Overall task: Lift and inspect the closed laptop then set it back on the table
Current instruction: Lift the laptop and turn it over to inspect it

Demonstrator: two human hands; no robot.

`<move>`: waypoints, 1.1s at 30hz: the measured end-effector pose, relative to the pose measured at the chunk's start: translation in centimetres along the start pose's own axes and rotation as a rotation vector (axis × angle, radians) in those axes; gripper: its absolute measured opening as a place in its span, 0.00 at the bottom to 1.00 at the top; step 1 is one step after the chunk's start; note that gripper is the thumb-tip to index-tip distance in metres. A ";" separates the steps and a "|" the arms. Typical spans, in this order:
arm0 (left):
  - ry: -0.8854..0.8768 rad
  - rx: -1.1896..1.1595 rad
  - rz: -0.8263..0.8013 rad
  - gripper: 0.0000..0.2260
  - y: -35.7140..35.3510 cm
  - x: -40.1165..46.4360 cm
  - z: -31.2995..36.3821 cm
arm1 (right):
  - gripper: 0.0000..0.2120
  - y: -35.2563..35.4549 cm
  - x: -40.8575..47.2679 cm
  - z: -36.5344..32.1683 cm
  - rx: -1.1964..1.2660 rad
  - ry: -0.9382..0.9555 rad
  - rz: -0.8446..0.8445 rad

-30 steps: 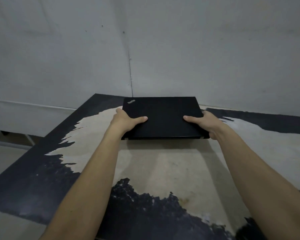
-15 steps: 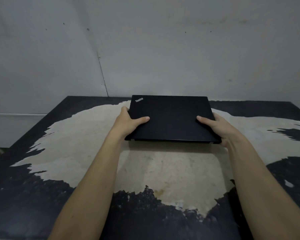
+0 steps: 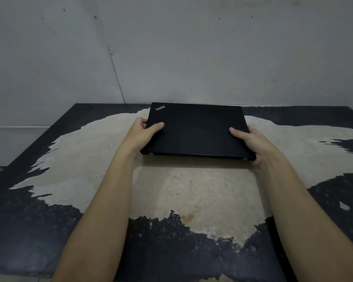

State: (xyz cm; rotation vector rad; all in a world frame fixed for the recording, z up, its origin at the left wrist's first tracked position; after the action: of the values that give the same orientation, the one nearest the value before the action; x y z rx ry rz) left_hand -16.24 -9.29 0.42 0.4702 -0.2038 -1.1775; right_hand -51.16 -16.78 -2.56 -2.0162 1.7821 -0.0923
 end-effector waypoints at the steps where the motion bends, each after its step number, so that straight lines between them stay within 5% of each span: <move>1: 0.010 -0.044 0.003 0.22 0.2 0.1 -0.1 | 0.21 -0.2 -0.1 -0.2 0.010 0.006 -0.006; 6: 0.068 -0.312 -0.056 0.18 0.3 0.5 -0.3 | 0.23 -1.2 -0.8 -1.0 0.051 0.056 0.015; 10: 0.214 -0.861 0.073 0.22 0.1 0.7 -1.5 | 0.23 -2.7 -1.5 -0.7 0.129 0.093 0.102; 13: 0.156 -1.128 0.086 0.22 -1.1 0.7 -1.0 | 0.23 -4.1 -2.0 0.0 0.234 0.126 0.182; 23: 0.060 -0.878 -0.062 0.15 -8.5 -1.7 3.4 | 0.21 -6.8 -3.3 1.8 0.353 0.246 0.378; 33: 0.165 -0.737 0.145 0.28 -11.2 -1.2 5.0 | 0.23 -8.3 -4.4 3.0 0.399 0.237 0.450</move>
State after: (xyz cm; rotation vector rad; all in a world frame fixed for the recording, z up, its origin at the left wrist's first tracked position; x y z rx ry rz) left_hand -28.09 -12.77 -0.15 -0.0988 0.3316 -0.9809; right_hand -43.17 -11.20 -1.18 -1.3411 2.1184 -0.5184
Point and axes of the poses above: each hand's wrist, its own x-axis towards the middle knuckle, its own y-axis out of the back of the hand, z = x × y, the point moved 5 cm from there along x, towards the middle knuckle, and after that the axes turned 14 degrees about x, right-handed, at the moved point
